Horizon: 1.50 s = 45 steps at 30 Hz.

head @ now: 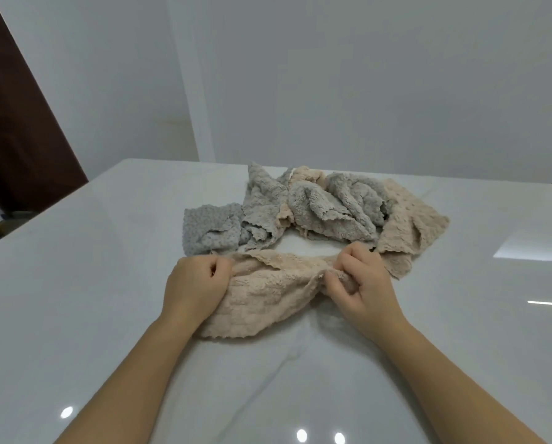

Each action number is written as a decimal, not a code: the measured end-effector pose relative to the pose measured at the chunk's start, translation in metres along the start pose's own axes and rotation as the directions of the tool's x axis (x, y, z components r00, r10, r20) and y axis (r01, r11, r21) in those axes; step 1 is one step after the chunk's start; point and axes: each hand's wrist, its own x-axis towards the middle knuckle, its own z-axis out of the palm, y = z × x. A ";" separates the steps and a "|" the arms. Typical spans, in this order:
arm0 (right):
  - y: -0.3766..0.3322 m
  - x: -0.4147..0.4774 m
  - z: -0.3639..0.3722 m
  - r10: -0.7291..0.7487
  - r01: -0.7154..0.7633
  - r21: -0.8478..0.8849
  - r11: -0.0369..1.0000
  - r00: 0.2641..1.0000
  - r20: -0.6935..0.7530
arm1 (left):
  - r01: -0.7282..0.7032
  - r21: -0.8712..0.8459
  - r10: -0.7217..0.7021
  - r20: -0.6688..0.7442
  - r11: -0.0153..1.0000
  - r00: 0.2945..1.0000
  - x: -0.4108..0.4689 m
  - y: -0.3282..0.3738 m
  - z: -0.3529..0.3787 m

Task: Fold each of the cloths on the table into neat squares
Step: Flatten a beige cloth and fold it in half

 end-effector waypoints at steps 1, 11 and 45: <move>0.000 0.000 0.000 -0.003 0.003 -0.010 1.000 1.000 0.021 | 0.009 0.036 -0.008 -0.021 0.999 1.000 0.001 -0.002 -0.002; 0.011 0.001 -0.012 0.362 -0.369 -0.001 0.929 0.912 0.194 | 0.115 0.253 -0.145 0.103 0.961 0.984 0.007 -0.015 0.004; -0.090 0.052 -0.119 0.568 -0.554 0.381 0.740 0.818 0.087 | 0.243 -0.708 -0.055 0.277 0.663 0.959 -0.006 0.071 -0.130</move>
